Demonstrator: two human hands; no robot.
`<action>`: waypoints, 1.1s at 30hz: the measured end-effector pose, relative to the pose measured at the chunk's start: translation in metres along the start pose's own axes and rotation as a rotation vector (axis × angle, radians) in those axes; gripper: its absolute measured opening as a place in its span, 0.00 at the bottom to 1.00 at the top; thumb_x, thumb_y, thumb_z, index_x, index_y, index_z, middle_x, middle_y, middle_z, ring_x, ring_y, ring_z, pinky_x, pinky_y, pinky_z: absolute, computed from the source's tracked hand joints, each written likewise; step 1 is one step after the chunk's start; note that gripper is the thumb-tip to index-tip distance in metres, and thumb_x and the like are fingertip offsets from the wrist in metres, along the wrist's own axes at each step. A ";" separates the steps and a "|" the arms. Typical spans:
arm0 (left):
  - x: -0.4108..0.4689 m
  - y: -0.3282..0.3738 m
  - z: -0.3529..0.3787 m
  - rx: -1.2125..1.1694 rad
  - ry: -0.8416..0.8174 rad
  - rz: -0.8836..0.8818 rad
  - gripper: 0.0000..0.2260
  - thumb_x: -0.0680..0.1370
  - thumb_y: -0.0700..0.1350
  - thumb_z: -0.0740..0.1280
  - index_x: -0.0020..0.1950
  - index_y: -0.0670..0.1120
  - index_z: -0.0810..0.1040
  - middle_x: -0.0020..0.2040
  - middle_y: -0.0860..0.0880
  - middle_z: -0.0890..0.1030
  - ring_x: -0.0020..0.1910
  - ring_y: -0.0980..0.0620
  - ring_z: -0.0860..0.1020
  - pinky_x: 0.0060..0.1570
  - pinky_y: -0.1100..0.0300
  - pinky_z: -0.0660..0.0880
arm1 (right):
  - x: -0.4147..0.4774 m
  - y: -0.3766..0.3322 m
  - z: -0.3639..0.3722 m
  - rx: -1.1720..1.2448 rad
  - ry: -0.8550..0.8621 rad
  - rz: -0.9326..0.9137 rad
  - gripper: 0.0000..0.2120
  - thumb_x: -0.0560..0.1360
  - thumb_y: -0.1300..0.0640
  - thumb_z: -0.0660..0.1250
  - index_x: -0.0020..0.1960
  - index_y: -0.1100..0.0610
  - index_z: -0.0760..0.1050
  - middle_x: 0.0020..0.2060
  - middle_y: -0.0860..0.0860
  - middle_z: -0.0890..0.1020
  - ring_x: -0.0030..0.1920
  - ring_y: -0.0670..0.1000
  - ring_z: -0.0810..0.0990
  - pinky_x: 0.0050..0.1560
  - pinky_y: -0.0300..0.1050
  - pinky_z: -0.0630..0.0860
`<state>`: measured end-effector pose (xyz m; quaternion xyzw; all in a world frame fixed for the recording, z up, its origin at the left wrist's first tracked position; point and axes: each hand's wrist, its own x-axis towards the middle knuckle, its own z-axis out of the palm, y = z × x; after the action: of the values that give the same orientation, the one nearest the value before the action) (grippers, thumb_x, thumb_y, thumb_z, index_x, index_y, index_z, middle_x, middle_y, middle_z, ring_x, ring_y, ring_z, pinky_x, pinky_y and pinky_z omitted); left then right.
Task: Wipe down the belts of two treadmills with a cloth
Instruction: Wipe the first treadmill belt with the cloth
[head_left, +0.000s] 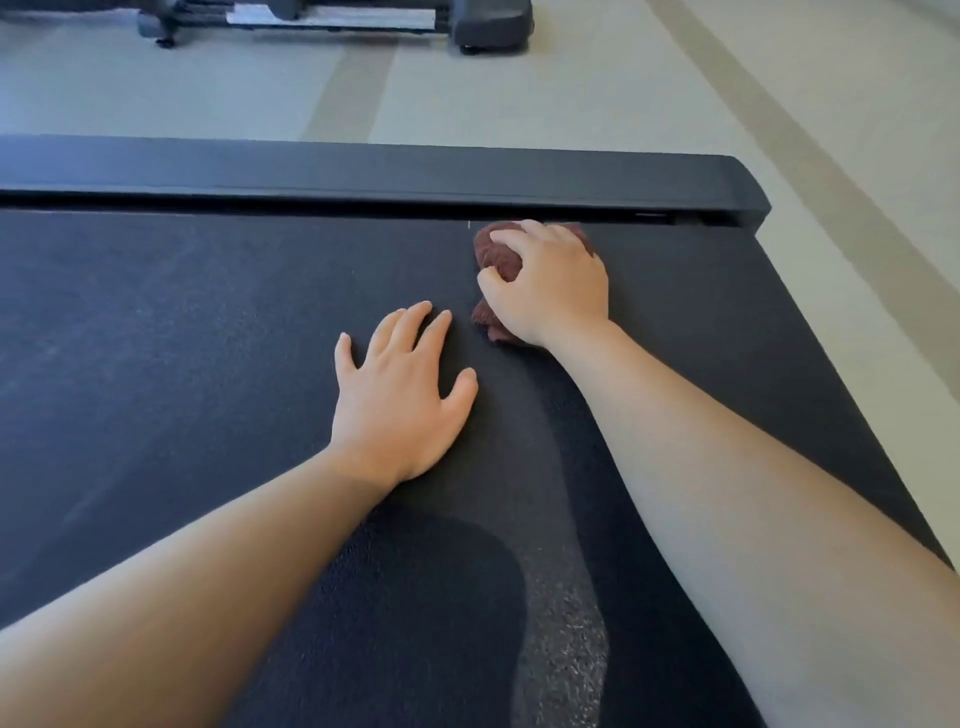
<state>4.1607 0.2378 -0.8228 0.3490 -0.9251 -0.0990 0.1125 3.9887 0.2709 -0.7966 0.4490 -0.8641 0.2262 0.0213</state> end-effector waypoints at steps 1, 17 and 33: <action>0.000 0.001 -0.001 -0.002 -0.005 -0.009 0.28 0.75 0.61 0.50 0.74 0.53 0.57 0.75 0.54 0.57 0.74 0.54 0.52 0.71 0.38 0.45 | 0.010 -0.004 0.005 0.004 -0.001 -0.014 0.21 0.73 0.42 0.59 0.64 0.45 0.73 0.66 0.47 0.73 0.67 0.52 0.66 0.64 0.55 0.63; 0.032 0.035 -0.018 0.006 -0.132 0.048 0.25 0.79 0.55 0.53 0.75 0.49 0.59 0.76 0.50 0.58 0.74 0.49 0.55 0.71 0.40 0.53 | -0.029 0.058 -0.031 0.001 0.005 0.140 0.22 0.75 0.42 0.57 0.68 0.44 0.70 0.72 0.48 0.66 0.72 0.52 0.61 0.69 0.57 0.60; 0.077 0.074 0.032 0.011 0.013 0.009 0.26 0.78 0.57 0.52 0.74 0.51 0.59 0.75 0.51 0.60 0.74 0.50 0.55 0.72 0.42 0.49 | 0.032 0.110 -0.041 -0.024 0.064 0.163 0.21 0.74 0.43 0.58 0.65 0.46 0.72 0.63 0.48 0.74 0.65 0.52 0.67 0.64 0.54 0.65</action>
<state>4.0498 0.2444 -0.8234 0.3463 -0.9263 -0.0914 0.1170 3.8764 0.3174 -0.7931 0.3693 -0.8994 0.2312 0.0358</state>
